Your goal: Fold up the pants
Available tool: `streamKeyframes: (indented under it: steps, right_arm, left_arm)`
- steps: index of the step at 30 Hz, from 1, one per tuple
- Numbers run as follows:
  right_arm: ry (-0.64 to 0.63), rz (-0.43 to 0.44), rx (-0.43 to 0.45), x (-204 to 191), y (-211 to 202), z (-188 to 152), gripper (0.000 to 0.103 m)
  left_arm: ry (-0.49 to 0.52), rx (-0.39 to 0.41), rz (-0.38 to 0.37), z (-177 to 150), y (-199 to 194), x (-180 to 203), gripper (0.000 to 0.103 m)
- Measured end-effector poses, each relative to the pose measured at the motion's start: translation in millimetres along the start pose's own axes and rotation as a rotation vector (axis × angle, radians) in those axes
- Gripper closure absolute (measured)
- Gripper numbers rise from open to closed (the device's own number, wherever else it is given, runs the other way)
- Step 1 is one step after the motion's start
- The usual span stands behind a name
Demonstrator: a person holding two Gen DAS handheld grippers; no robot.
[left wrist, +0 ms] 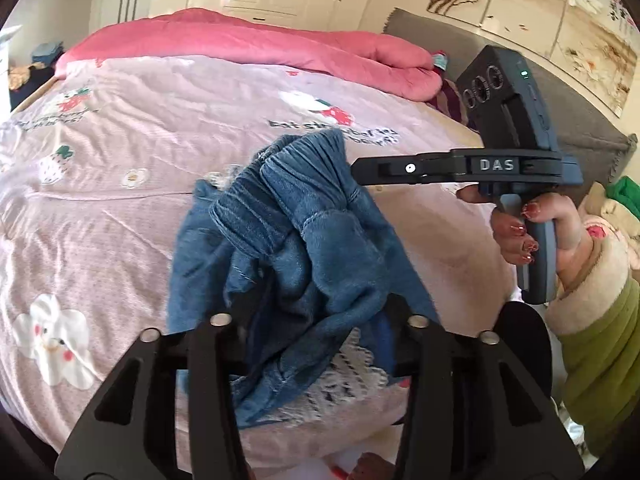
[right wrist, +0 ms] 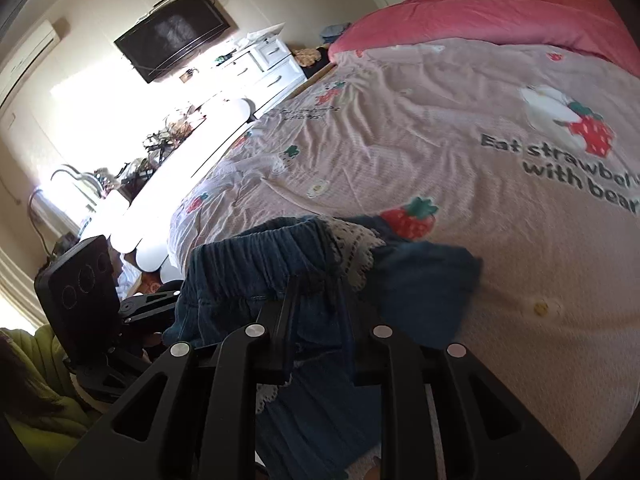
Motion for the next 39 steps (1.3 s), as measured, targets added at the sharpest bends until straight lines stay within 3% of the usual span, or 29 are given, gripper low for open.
streamKeyframes:
  steps: [3, 9, 12, 14, 16, 18, 22, 24, 27, 28, 31, 39]
  right_arm:
    - [0.016, -0.022, -0.003, 7, -5, -7, 0.083]
    - [0.055, -0.075, 0.010, 16, -19, -18, 0.062]
    - [0.065, -0.094, 0.029, 15, -27, -17, 0.057]
    - [0.071, -0.087, 0.058, 8, -36, -12, 0.047]
    - [0.050, -0.085, 0.077, -4, -41, -7, 0.043]
    - [0.004, -0.080, 0.090, -23, -41, -1, 0.041]
    - [-0.081, -0.087, 0.049, -54, -24, 2, 0.040]
    - [-0.117, -0.079, 0.016, -66, -14, -1, 0.041]
    - [-0.184, -0.100, -0.066, -80, 0, -20, 0.057]
    - [-0.197, -0.111, -0.090, -80, 2, -26, 0.063]
    - [-0.227, -0.152, -0.138, -80, 4, -47, 0.066]
    - [-0.172, -0.184, -0.139, -69, -7, -75, 0.066]
  left_arm:
    - [0.028, -0.004, -0.023, -2, 4, 10, 0.058]
    - [0.042, -0.049, -0.149, -18, 10, 32, 0.045]
    - [0.040, -0.039, -0.201, -18, -1, 35, 0.040]
    - [0.038, -0.018, -0.232, -18, -13, 36, 0.039]
    - [0.043, 0.009, -0.226, -17, -28, 34, 0.039]
    - [0.046, 0.036, -0.161, -17, -43, 24, 0.036]
    - [0.013, 0.021, -0.013, -18, -48, -7, 0.034]
    - [-0.014, -0.002, 0.021, -21, -44, -20, 0.034]
    - [-0.048, -0.032, 0.073, -31, -38, -42, 0.034]
    - [-0.059, -0.039, 0.072, -35, -37, -46, 0.034]
    - [-0.076, -0.048, 0.064, -37, -36, -50, 0.034]
    - [-0.057, -0.063, 0.033, -12, -5, -44, 0.034]
Point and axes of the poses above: each gripper's, at about its wrist camera, not at the fingertips, and y roughly the way its jaws point, x to its right, z to its top, the point moved 3 cm from there along y, roughly the way its jaws point, and after that the axes turned 9 degrees about y, right-handed, at the moved point
